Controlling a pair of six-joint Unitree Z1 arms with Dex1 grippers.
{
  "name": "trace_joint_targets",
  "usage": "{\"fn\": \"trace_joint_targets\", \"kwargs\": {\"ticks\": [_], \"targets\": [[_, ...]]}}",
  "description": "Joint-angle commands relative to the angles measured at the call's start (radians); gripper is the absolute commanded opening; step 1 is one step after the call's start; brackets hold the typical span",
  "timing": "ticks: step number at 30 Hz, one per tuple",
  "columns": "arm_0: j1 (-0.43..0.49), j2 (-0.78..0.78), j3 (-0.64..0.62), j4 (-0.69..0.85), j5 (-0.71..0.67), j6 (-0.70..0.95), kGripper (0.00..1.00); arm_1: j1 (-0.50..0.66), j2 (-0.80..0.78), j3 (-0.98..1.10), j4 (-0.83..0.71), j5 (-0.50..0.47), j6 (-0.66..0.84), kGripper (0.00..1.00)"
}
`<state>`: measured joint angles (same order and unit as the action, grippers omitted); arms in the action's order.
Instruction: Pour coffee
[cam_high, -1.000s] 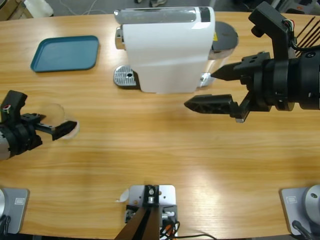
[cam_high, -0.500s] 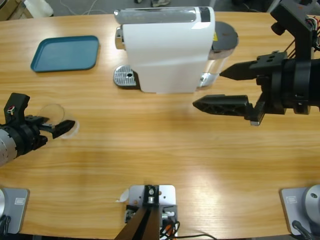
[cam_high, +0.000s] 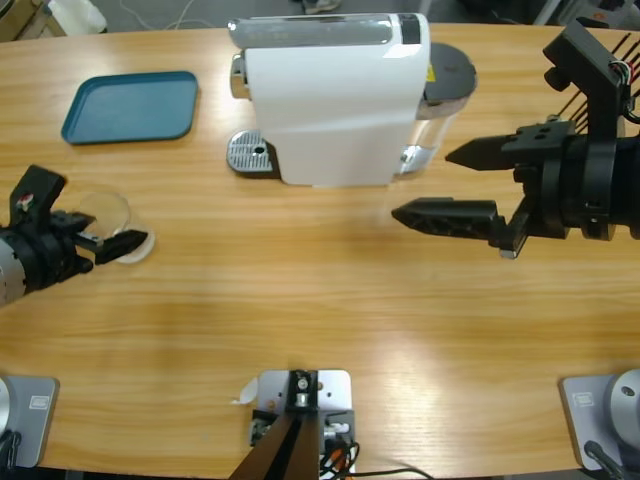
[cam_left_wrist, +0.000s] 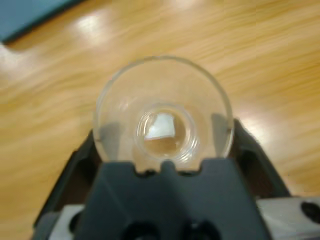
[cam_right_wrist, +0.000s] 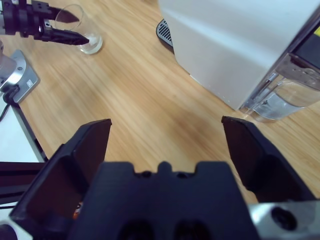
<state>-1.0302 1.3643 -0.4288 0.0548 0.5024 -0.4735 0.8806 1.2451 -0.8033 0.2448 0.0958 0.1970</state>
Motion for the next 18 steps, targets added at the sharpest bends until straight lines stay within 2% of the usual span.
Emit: {"fn": "trace_joint_targets", "kwargs": {"ticks": [1, 5, 8, 11, 13, 18], "targets": [[0.342, -0.101, -0.042, -0.151, -0.516, 0.391, 0.26, 0.011, 0.014, 0.041, -0.033, -0.015, 0.012, 1.0], [0.475, 0.038, -0.078, -0.202, -0.706, 0.56, 0.26, 0.009, 0.016, 0.044, -0.034, -0.015, 0.012, 1.0], [0.547, 0.153, -0.169, -0.186, -0.784, 0.685, 0.264, 0.005, 0.024, 0.044, -0.034, -0.014, 0.012, 1.0], [0.687, 0.192, -0.25, -0.138, -0.865, 0.815, 0.264, 0.003, 0.029, 0.043, -0.035, -0.014, 0.012, 1.0], [0.728, 0.218, -0.303, -0.055, -0.894, 0.913, 0.262, 0.001, 0.035, 0.046, -0.035, -0.014, 0.012, 1.0], [0.734, 0.304, -0.436, 0.094, -0.957, 1.086, 0.26, -0.001, 0.06, 0.038, -0.041, -0.01, 0.012, 1.0]]}}
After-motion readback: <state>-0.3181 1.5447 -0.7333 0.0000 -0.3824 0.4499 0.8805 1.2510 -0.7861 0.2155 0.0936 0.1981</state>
